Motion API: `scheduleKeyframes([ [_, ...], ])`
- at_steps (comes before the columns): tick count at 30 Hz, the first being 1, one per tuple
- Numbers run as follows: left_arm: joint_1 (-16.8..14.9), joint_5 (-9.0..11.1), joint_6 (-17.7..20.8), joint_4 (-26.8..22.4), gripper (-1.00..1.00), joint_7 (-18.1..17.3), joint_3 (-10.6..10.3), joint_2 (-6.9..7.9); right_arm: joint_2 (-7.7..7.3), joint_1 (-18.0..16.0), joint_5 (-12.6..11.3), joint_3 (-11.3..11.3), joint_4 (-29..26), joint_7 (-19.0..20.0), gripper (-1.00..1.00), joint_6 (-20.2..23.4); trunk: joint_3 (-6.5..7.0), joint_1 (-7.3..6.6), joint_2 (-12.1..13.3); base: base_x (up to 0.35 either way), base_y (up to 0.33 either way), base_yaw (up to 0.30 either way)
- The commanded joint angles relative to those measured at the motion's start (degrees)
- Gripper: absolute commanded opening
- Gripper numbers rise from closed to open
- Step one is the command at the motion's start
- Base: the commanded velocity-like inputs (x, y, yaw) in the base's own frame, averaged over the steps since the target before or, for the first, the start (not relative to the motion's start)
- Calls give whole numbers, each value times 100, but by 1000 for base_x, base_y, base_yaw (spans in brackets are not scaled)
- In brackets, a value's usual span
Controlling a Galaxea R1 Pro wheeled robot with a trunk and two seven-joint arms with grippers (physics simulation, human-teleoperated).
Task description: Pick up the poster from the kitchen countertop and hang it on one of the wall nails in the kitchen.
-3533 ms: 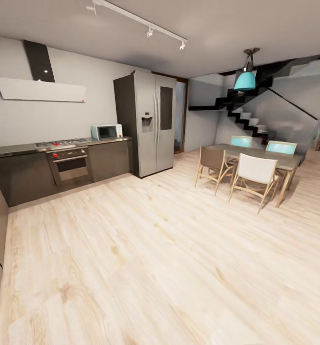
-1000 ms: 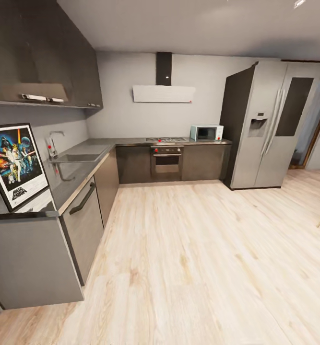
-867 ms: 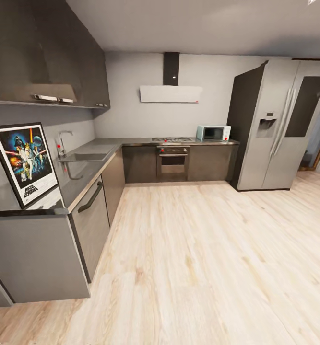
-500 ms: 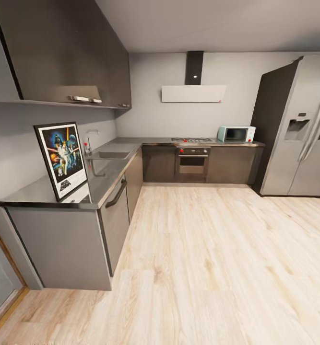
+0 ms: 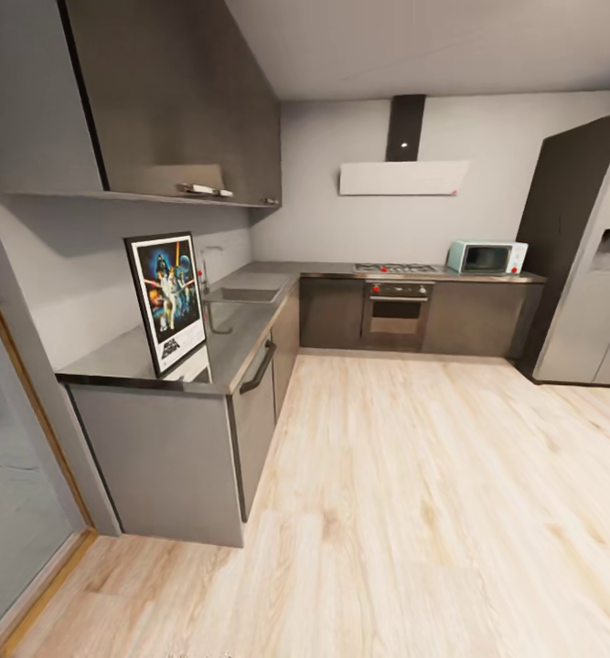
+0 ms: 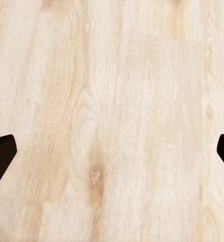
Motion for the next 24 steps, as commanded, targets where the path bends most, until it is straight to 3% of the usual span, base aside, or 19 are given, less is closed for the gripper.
scheduleKeyframes([
  [1, 2, -1, -5, -6, 100, 1, 4, -1, -1, -2, -2, 4, 0, -5, 100, -9, -5, 0, -3, 0, 9, 277],
  [24, 2, 4, -2, -6, 100, 10, 4, -1, -1, -2, -2, 3, 4, -8, 100, -14, -5, 0, -3, 0, 1, 289],
])
